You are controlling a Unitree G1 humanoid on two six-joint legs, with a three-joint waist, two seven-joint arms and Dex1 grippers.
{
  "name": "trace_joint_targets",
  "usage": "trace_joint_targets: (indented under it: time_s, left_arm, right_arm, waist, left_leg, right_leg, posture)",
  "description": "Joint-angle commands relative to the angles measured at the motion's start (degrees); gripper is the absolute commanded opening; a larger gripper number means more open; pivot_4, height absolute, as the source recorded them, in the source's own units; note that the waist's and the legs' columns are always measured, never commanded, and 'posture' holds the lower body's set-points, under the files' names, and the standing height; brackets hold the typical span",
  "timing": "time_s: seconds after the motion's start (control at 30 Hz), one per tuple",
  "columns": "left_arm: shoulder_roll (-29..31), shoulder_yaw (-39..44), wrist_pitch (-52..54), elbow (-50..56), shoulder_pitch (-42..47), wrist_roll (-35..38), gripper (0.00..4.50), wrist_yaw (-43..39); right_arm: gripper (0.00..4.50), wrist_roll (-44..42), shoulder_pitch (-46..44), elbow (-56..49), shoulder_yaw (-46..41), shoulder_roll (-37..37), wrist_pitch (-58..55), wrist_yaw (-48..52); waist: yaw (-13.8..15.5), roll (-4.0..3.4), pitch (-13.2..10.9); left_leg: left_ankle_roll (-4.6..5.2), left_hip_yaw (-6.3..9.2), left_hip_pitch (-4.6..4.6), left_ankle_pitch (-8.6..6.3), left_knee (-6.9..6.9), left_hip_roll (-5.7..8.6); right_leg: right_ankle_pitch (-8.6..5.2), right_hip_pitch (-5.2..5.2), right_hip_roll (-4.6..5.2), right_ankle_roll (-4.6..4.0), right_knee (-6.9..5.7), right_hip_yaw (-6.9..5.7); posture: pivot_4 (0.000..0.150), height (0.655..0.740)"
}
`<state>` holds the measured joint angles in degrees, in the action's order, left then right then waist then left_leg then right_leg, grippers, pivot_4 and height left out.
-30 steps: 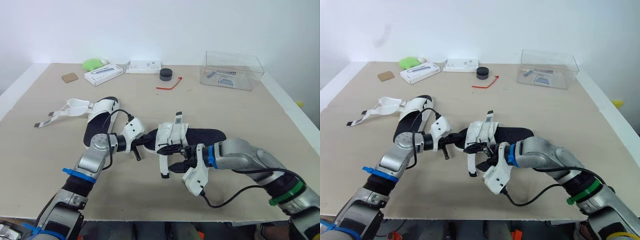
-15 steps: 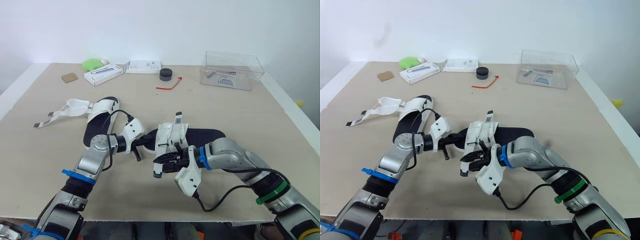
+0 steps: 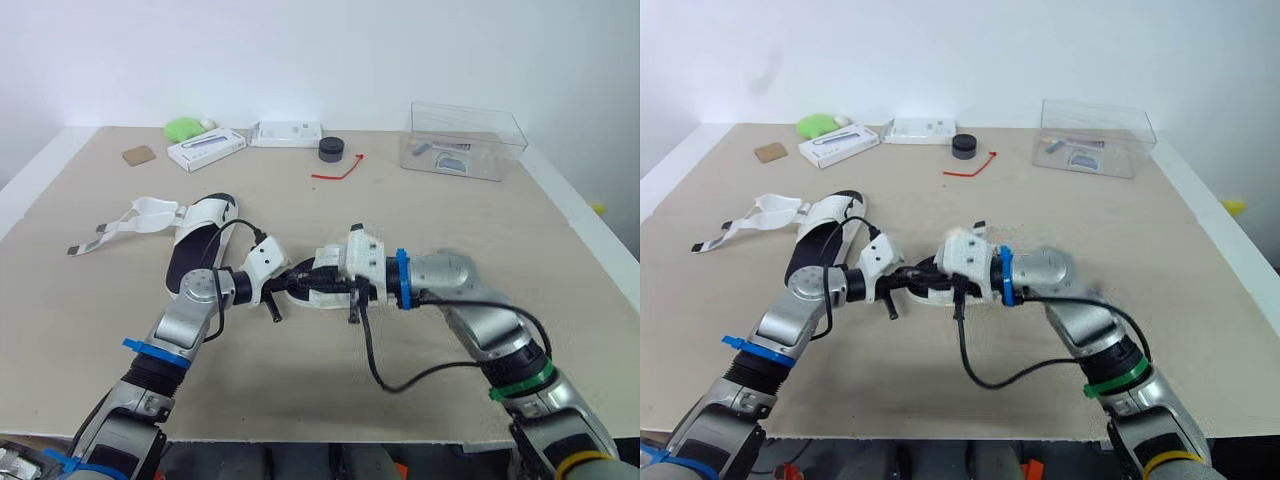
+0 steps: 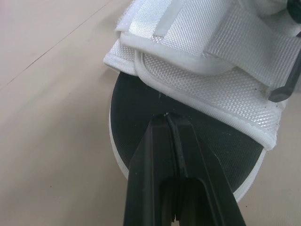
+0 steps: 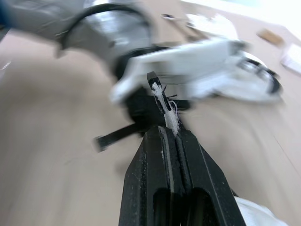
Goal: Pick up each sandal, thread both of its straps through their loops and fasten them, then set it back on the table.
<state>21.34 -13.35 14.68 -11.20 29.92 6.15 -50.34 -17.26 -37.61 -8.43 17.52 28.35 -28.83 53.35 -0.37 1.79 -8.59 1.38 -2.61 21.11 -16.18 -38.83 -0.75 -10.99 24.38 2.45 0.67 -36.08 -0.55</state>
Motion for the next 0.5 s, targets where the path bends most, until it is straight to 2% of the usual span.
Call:
trace_joint_targets:
  time_s: [0.03,0.23,0.5]
  left_arm:
    - [0.0,-2.9,1.7,-2.8,-2.0,-2.2,0.0,-0.4]
    - [-0.4,-3.0,1.6,-2.0,-3.0,-2.1,0.0,0.1]
    - [-0.3,-2.9,1.7,-1.3,-3.7,-2.0,0.0,0.6]
  right_arm:
    - [0.09,-3.0,-3.9,2.5,-4.6,-1.9,-8.5,-3.5]
    - [0.09,-3.2,-7.7,9.4,-8.0,-4.0,-15.3,-7.5]
    - [0.09,0.1,-8.3,12.9,-7.1,-2.9,-13.3,-8.2]
  waist:
    - [0.1,-0.01,0.0]
    - [0.2,-0.02,0.0]
    - [0.2,-0.02,0.0]
  left_leg:
    - [0.0,0.03,0.02,0.0,0.0,0.0]
    - [0.0,0.08,0.07,0.0,0.0,0.01]
    - [0.02,0.08,0.1,-0.01,0.01,0.04]
  right_leg:
    - [0.0,0.01,-0.03,0.0,0.0,-0.02]
    - [-0.01,0.02,-0.06,-0.01,0.0,-0.06]
    - [-0.05,0.02,-0.09,0.06,0.01,-0.05]
  posture:
    - [0.15,0.74]
    - [0.15,0.74]
    - [0.15,0.74]
